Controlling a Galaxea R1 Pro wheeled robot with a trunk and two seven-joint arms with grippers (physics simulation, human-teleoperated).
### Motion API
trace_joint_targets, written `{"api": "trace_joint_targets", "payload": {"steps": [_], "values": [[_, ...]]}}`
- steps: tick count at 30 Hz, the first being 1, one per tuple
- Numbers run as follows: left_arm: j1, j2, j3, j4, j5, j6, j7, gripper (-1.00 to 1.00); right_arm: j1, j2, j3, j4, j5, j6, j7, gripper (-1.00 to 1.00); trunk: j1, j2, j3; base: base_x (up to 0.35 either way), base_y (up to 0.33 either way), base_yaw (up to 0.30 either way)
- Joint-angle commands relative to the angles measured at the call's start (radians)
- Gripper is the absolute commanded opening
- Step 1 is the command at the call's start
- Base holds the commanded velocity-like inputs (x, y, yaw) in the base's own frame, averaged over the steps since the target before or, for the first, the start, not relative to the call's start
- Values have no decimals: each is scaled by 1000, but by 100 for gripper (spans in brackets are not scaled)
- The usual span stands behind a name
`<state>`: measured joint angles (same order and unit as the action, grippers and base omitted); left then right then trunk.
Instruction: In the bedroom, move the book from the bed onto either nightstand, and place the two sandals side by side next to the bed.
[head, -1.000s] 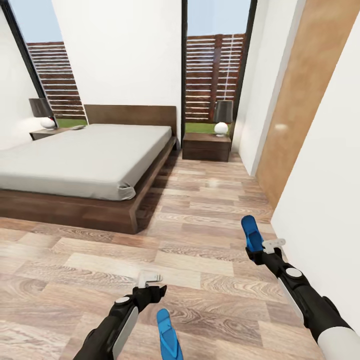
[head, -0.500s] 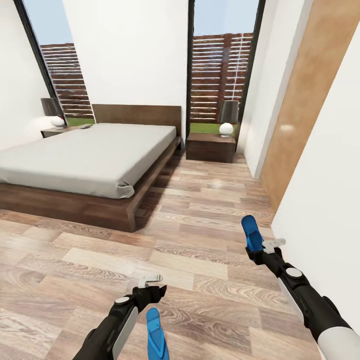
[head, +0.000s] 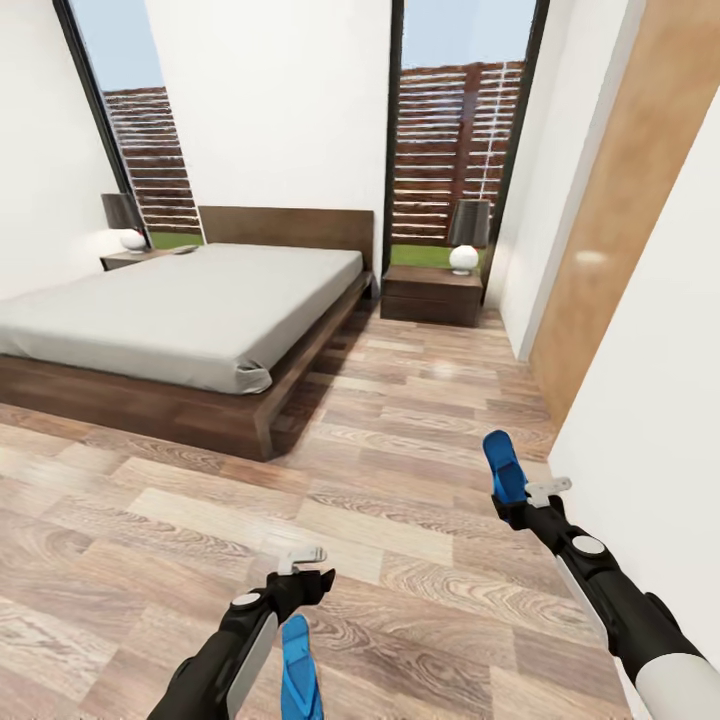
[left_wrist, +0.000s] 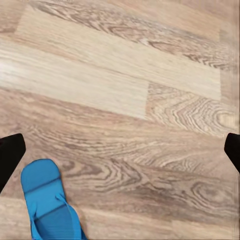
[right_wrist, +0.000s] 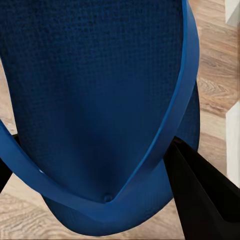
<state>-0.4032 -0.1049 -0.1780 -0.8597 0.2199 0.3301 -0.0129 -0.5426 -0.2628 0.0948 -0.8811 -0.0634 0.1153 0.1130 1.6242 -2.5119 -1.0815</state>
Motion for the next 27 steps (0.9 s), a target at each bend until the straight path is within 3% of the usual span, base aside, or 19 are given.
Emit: {"api": "trace_joint_targets", "payload": {"steps": [1, 5, 10, 11, 13, 14, 17, 18, 21, 23, 27], "values": [[0, -2, 2, 5, 8, 7, 1, 100, 0, -1, 3, -2, -8, 11, 0, -100, 0, -1, -5, 0, -20, 1], [-17, -1, 13, 7, 9, 51, 50, 100, 0, 0, 9, -9, -9, 59, 1, -100, 2, -2, -20, 0, -5, 0], [-105, 1, 59, 8, 10, 245, 162, 100, 0, 16, 28, -77, -8, 124, -1, -100, 4, -3, -40, 0, 0, 0], [-150, 1, 97, 9, 10, 323, 184, 100, 0, 36, 46, -121, -7, 162, -4, -100, 5, -3, -44, 0, 0, 0], [-182, 3, 149, 9, 10, 368, 195, 100, 0, 46, 55, -148, -8, 192, -3, -100, 6, -4, -51, 0, 0, 0], [-197, 5, 196, 13, 10, 385, 203, 100, 0, 50, 60, -156, -9, 200, -1, -100, 6, -4, -55, 0, 0, 0], [-214, 8, 276, 27, 11, 395, 208, 100, 0, 53, 64, -162, -10, 204, -1, -100, 7, -4, -67, 0, 0, 0], [-218, 8, 287, 39, 11, 394, 209, 100, 0, 54, 64, -163, -11, 205, 0, -100, 8, -5, -71, 0, 0, 0], [-231, 8, 302, 89, 11, 387, 209, 100, 0, 54, 61, -168, -12, 203, 1, -100, 9, -5, -82, 0, 0, 0], [-259, 12, 306, 181, 9, 334, 209, 100, 0, 54, 61, -176, -14, 203, 2, -100, 10, -6, -90, 0, 0, 0], [-270, 16, 306, 216, 1, 319, 209, 100, 0, 54, 63, -183, -18, 202, 3, -100, 12, -7, -105, 0, 0, 0]]}}
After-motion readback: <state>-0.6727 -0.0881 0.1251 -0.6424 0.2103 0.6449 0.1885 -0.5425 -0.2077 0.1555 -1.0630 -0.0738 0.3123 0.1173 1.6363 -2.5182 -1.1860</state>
